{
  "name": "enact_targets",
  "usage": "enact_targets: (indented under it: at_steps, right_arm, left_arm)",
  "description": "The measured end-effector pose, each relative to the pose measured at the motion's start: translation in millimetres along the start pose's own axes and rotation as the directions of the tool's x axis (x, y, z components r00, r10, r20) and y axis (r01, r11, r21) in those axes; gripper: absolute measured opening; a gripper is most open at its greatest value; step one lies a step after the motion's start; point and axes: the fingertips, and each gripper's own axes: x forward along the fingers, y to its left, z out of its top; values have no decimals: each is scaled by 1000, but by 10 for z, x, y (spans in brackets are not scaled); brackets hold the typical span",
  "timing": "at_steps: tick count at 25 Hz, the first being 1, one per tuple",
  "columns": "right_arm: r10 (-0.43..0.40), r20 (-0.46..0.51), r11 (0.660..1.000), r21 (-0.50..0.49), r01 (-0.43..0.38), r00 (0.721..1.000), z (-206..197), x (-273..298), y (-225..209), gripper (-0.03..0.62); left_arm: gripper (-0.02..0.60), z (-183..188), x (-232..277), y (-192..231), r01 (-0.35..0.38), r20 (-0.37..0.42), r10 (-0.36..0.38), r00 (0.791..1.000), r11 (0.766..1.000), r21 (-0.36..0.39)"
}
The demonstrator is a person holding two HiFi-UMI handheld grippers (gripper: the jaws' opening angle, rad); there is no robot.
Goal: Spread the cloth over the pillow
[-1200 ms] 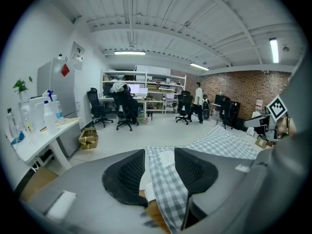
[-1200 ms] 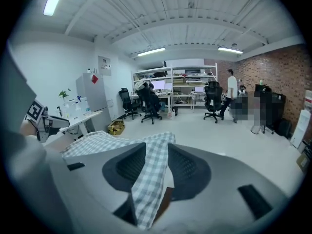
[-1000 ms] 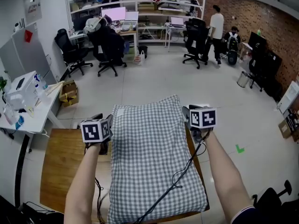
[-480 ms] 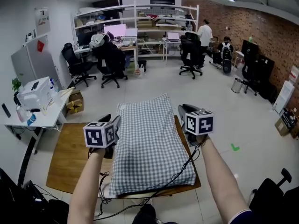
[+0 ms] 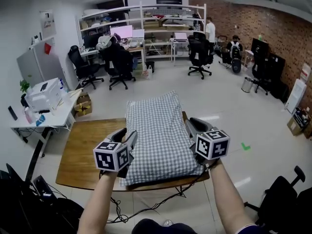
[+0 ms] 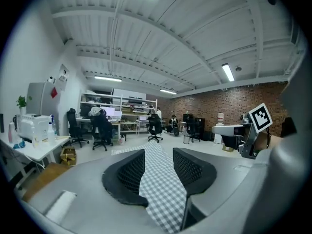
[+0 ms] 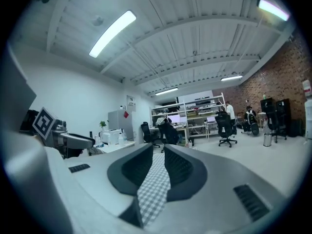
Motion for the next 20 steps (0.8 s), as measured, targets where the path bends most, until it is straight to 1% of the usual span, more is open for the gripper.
enact_targets:
  at_steps: [3,4,7,8,11,14,18,20]
  right_arm:
    - [7,25,999,44,-8,1000,-116,-232,234,67]
    - [5,29,999,51,-7,1000,-157,-298,305,21]
    - [5,44,999,46,-7,999,-180,-453,504,18]
    - [9,49,999,43,-11,999,-174,-506,574,18]
    - [46,83,998,49,-51,995,-153,-648,818,2]
    - [80,111,994,71,-88,991,-149,-739,1045,6]
    - [71,73,995,62,-76,995,-260,-775,1172,8]
    - [71,52,996,48,-73,996,-316,-767,1229,8]
  left_arm:
    - [167,-188,-156,-245,56,-43,-55,998,998,39]
    - [166,-236,-214,-319,78,-46,-76,996,996,42]
    - [68,-249,-397,-530,146,7,-146,989,989,19]
    - [8,-228,-457,-604,170,32,-171,985,985,16]
    - [5,-175,-599,-785,235,83,-236,968,972,18]
    - [5,-174,-698,-863,261,103,-261,960,965,13]
    - [5,-224,-737,-924,288,107,-285,953,957,-17]
    - [5,-258,-739,-931,293,103,-288,952,956,-37]
